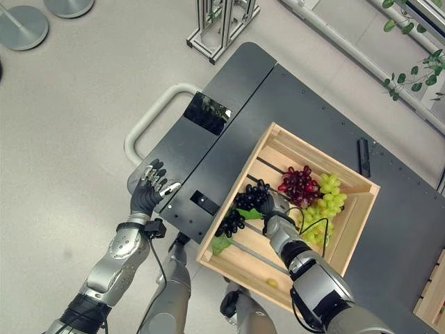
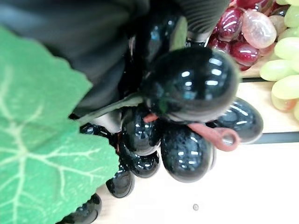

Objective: Pick up the fruits from the basket on one side to the basket on the other side

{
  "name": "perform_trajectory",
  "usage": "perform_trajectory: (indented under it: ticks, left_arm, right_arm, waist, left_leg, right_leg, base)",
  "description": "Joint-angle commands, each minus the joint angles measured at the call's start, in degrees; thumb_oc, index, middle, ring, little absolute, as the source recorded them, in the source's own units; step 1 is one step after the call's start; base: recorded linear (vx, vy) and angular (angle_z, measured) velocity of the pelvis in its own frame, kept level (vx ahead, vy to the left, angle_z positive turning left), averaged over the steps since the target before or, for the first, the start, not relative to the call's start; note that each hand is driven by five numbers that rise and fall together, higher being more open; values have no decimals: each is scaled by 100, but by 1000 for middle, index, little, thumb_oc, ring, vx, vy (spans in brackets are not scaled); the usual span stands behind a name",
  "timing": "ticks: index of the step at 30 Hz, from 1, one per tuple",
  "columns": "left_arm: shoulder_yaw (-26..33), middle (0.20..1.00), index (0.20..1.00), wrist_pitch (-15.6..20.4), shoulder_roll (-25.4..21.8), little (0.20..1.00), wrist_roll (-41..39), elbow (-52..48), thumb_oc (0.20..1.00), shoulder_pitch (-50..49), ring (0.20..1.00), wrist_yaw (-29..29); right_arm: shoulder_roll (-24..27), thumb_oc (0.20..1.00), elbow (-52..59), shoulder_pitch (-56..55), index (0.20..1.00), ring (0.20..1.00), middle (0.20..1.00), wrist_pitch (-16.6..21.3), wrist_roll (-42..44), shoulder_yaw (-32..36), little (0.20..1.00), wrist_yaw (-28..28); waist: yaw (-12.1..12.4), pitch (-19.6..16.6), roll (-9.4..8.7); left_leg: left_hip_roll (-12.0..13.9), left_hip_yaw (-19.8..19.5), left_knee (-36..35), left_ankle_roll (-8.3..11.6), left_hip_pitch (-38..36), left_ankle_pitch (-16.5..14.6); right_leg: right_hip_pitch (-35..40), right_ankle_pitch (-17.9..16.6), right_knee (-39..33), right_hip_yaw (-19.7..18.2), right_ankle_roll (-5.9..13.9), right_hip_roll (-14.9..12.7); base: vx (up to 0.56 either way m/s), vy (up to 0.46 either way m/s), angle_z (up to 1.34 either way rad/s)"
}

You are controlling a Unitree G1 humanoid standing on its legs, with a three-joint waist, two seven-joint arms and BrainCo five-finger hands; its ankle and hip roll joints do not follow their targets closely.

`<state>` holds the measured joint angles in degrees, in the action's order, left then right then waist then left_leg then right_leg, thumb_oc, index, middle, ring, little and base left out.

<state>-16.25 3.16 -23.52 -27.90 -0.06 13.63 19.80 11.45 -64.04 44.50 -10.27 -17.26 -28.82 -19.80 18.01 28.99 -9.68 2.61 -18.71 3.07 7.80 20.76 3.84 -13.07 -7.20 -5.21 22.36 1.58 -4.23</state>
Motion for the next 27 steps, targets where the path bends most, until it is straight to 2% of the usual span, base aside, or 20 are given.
perform_trajectory:
  ticks: [1,7,10,11,15,24,27]
  left_arm:
    - [-23,1000,1000,358,157,1000,35,-260,1000,-51,1000,24]
    - [160,1000,1000,328,67,1000,257,-185,1000,-41,1000,78]
    - [268,1000,1000,283,-28,1000,436,-89,1000,-19,1000,159]
    - [247,1000,1000,295,-53,1000,477,-67,1000,-60,1000,136]
    - [653,1000,1000,279,-172,1000,671,-157,1000,-234,1000,156]
    - [954,1000,1000,189,-202,1000,789,-126,1000,-420,1000,69]
    - [994,1000,1000,167,-231,1000,822,-149,1000,-448,1000,42]
  right_arm:
    - [-565,200,63,-409,200,200,200,206,282,-93,200,161]
    - [-321,200,964,-646,200,200,200,222,204,-75,200,176]
    - [-139,200,1770,-779,200,200,200,328,-72,-166,200,147]
    - [-138,200,1701,-675,200,200,200,389,26,-154,200,140]
    - [839,200,3188,-1023,200,200,200,514,83,288,200,311]
    - [1730,200,4814,-1457,200,200,200,656,-131,927,200,623]
    - [1875,200,5084,-1528,200,200,200,700,-107,1036,200,703]
  waist:
    - [-124,80,187]
    - [-212,80,91]
    - [-262,79,14]
    - [-232,79,22]
    - [-362,63,-251]
    - [-519,-45,-365]
    - [-539,-56,-377]
  left_leg:
    - [-129,49,-807,-376,43,552]
    - [-122,91,-807,-372,-2,543]
    - [-123,117,-807,-382,-29,529]
    - [-129,112,-807,-388,-35,528]
    - [-101,191,-807,-378,-106,503]
    - [-101,292,-807,-403,-167,444]
    - [-106,313,-807,-410,-184,436]
  right_leg:
    - [147,230,176,-141,538,-339]
    - [159,221,199,-174,553,-374]
    - [178,223,209,-182,557,-390]
    - [185,221,210,-184,559,-394]
    - [178,207,224,-278,576,-377]
    - [183,206,242,-325,605,-407]
    - [176,200,250,-342,607,-409]
  base:
    - [0,0,0]
    - [0,0,0]
    - [-1,-7,-3]
    - [1,-10,-9]
    - [1,-11,-9]
    - [-2,0,-6]
    - [-1,4,-3]
